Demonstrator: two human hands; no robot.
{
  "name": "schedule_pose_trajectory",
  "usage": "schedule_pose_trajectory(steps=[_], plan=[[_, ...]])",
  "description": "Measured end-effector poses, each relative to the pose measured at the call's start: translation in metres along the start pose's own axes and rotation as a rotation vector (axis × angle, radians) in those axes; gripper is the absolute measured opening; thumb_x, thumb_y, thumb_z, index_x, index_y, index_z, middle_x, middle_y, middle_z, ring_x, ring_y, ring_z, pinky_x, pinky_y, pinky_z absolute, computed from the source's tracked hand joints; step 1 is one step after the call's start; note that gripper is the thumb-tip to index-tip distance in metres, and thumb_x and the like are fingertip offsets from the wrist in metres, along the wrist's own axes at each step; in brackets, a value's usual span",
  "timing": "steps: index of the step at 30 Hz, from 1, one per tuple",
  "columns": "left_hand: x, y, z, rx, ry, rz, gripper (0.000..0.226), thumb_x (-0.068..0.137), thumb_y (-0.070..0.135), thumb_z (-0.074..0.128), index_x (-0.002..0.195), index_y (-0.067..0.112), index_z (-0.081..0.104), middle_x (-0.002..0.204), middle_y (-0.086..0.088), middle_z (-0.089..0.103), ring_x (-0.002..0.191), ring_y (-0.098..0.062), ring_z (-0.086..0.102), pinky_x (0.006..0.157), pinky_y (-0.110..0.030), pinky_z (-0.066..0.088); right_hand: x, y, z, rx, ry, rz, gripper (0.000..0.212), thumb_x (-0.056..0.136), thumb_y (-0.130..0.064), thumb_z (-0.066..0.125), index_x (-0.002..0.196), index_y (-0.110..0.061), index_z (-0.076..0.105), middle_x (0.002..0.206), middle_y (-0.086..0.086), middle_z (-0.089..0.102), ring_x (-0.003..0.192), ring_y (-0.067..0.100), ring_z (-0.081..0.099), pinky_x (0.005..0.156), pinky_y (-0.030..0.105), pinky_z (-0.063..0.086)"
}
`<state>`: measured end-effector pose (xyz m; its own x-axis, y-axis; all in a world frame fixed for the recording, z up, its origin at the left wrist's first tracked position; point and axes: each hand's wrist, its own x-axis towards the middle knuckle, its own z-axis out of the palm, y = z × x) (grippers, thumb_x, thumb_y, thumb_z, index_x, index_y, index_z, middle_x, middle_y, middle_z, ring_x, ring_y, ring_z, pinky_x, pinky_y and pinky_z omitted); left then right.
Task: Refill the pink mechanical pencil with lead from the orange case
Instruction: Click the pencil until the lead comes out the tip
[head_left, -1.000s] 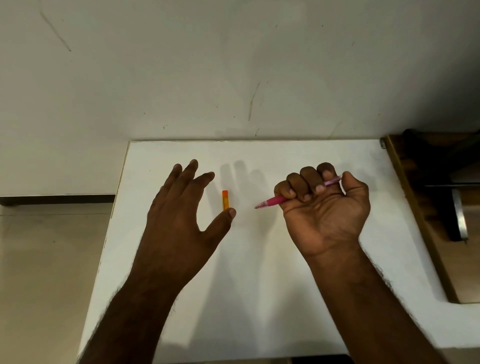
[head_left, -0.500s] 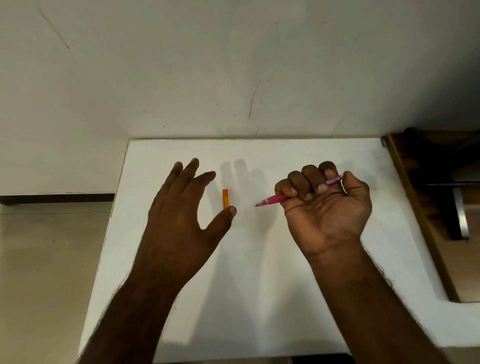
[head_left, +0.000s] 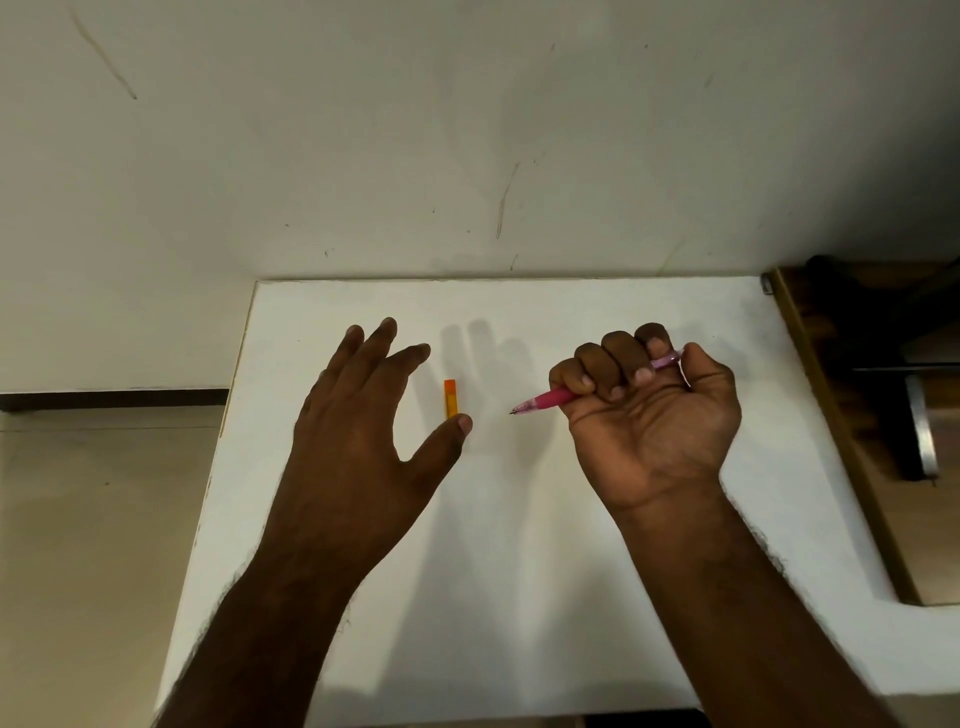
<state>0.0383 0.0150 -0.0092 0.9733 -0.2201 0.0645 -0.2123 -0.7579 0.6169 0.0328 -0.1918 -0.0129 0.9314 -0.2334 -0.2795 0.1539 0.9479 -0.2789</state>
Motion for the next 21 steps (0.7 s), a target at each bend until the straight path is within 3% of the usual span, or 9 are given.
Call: schedule_pose_trajectory(steps=[21], plan=[[-0.0008,0.0038,-0.001,-0.016,-0.01,-0.008,0.07,0.081,0.062,0.056,0.142,0.029,0.049,0.162,0.011,0.028,0.153,-0.008,0.011,0.121,-0.044,0.026,0.0005,0.0027,-0.0003,-0.038,-0.011,0.028,0.041,0.097,-0.038,0.026,0.07,-0.016,0.047,0.058,-0.002,0.036,0.051,0.015,0.028,0.057,0.029,0.034]])
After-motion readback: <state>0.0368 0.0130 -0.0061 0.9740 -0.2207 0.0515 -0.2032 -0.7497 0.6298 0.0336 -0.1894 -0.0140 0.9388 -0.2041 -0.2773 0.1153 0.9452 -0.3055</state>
